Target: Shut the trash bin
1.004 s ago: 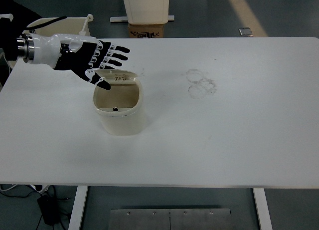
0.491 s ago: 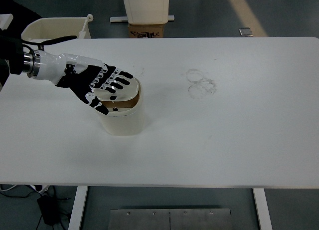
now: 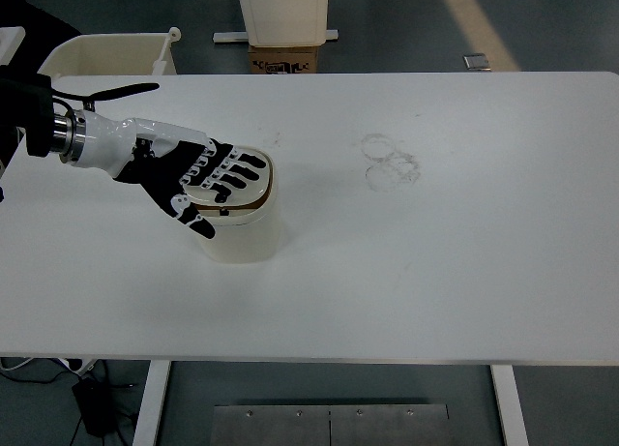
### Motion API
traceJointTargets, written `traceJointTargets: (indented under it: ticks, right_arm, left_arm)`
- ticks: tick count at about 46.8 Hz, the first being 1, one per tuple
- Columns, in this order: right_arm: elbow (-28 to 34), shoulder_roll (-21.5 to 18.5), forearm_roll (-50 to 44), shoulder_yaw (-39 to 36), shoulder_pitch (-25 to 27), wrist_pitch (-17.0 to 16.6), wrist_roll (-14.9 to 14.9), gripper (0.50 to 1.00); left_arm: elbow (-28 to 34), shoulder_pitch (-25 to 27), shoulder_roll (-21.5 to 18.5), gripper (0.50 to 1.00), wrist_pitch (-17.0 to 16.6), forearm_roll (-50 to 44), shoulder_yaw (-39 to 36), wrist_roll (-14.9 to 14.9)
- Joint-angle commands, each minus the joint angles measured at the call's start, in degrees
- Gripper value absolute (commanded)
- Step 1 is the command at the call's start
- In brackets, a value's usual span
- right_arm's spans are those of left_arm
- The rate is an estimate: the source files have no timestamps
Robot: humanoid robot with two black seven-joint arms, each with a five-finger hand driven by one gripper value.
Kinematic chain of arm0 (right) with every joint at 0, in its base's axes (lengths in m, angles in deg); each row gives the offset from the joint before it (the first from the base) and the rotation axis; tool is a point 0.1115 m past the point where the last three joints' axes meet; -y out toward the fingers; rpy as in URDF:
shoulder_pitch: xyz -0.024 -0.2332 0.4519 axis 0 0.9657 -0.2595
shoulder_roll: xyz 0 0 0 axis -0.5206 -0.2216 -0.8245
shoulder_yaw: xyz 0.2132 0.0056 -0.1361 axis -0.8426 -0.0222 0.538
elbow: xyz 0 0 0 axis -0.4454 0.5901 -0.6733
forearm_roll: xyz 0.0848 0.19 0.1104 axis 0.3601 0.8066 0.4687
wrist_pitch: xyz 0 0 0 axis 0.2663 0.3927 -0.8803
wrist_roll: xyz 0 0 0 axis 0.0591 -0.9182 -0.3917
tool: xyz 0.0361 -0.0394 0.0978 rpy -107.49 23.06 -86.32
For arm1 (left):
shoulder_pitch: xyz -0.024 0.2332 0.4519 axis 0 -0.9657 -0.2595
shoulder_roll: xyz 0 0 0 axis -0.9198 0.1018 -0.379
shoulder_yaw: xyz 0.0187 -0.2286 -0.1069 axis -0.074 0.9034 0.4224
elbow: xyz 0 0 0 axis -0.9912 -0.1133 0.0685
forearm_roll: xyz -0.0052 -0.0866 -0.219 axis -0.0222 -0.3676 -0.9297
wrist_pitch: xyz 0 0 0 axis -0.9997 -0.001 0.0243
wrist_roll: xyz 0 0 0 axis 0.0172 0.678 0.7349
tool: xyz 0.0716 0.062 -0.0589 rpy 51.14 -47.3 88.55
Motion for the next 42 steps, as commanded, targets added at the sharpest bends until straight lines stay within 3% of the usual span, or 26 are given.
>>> traceJointTargets:
  ticks: [1,42]
  right_arm:
    - [0.0,0.0,0.0,0.0,0.0,0.1,0.0,0.991]
    - [0.0,0.0,0.0,0.0,0.0,0.0,0.0,0.991]
  left_arm:
    - [0.1,-0.1,0.0,1.000,0.0,0.0,0.0,0.0]
    - [0.1,-1.2,-0.2,1.000,-0.1,0.0,-0.1,-0.1]
